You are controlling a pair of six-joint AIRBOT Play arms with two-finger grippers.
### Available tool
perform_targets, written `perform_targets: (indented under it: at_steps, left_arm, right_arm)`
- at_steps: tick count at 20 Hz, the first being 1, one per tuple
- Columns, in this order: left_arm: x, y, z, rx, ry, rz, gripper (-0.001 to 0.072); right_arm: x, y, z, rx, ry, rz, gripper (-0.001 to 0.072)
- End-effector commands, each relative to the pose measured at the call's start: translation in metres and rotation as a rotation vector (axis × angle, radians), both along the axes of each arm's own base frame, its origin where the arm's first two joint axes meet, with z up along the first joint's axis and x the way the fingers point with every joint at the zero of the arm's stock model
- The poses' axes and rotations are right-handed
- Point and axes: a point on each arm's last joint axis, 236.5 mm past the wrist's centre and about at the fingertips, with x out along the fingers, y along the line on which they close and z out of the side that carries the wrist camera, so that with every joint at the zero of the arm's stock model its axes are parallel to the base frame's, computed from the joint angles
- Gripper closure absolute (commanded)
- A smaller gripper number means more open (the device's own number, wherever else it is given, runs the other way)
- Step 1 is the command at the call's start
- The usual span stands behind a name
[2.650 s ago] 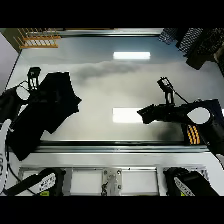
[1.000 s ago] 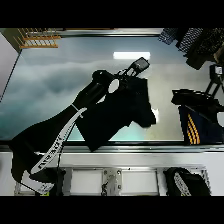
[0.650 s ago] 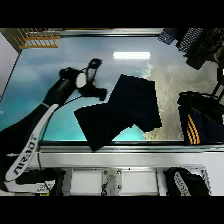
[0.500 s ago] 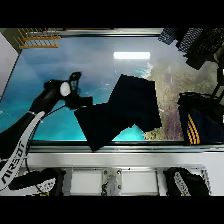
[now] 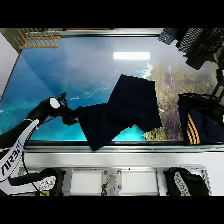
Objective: Fold the clothes and pants, and hang the long-sleeved shirts on hangers.
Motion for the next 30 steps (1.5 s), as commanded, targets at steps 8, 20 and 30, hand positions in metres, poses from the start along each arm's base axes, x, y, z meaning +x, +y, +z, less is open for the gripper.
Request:
perform_targets:
  at_steps: [8, 20, 30]
  left_arm:
    - [0.136, 0.006, 0.085, 0.007, -0.362, -0.063, 0.0701]
    - [-0.014, 0.063, 0.024, 0.100, -0.044, -0.088, 0.0037]
    - [-0.021, -0.004, -0.004, -0.132, -0.028, -0.060, 0.0038]
  right_arm:
    - [0.000, 0.005, 0.003, 0.031, -0.005, 0.003, 0.0693]
    - [-0.004, 0.008, -0.002, 0.036, 0.020, 0.020, 0.0693]
    - [-0.006, 0.015, -0.002, 0.065, 0.032, 0.034, 0.0693]
